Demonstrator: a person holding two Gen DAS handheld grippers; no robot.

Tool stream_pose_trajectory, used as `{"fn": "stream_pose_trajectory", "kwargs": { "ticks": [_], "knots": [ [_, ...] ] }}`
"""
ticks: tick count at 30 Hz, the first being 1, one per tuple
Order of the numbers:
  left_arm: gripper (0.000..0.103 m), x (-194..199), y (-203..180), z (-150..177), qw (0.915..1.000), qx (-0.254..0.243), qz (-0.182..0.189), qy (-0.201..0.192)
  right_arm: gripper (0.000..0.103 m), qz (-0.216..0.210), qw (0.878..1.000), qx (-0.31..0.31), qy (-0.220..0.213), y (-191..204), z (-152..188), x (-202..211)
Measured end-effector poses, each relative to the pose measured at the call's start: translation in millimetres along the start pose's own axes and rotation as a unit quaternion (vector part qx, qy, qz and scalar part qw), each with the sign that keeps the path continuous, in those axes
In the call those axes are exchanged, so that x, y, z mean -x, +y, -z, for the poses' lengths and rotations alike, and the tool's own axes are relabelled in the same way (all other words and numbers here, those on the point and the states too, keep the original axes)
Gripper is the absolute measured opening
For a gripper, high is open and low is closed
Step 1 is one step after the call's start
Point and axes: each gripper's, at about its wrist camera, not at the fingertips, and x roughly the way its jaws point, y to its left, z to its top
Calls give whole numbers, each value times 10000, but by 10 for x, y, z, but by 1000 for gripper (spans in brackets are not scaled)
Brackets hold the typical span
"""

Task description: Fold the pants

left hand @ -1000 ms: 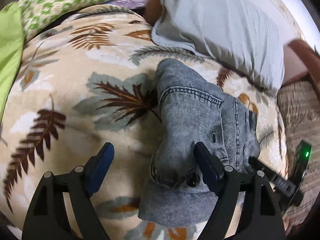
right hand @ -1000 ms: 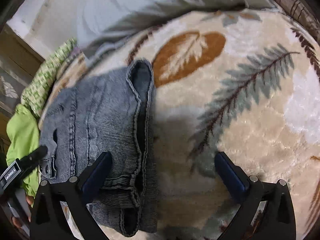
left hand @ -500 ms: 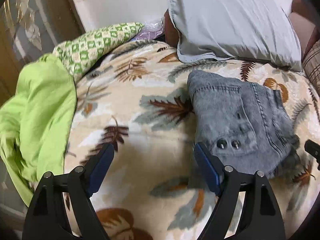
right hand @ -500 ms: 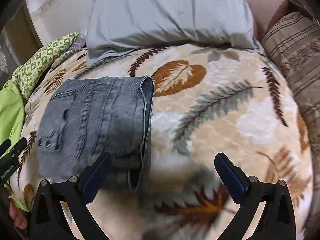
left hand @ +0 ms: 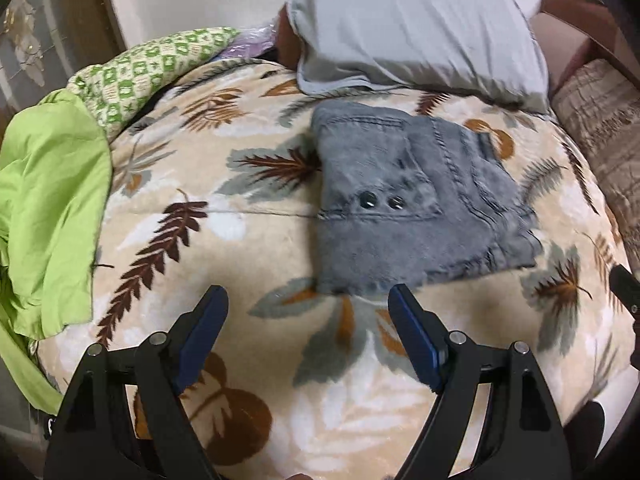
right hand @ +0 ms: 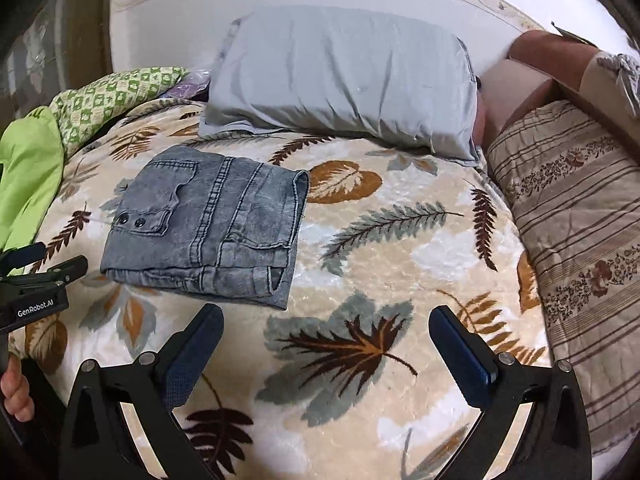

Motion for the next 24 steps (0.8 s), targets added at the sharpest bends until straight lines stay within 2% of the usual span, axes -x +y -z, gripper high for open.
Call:
{"fn": "stream_pose_trajectory", "kwargs": {
  "ticks": [12,17,24],
  "knots": [
    [83,101,-30,26,9992,72,370,148,102,-50,10000,-53,56,14,59,28],
    [83,158,-31,14,9988,85,486,61,102,-68,9999,-80,107,14,83,19],
    [83,176,-25,17,9992,121,388,42,102,-44,9998,-127,144,-42,107,14]
  ]
}}
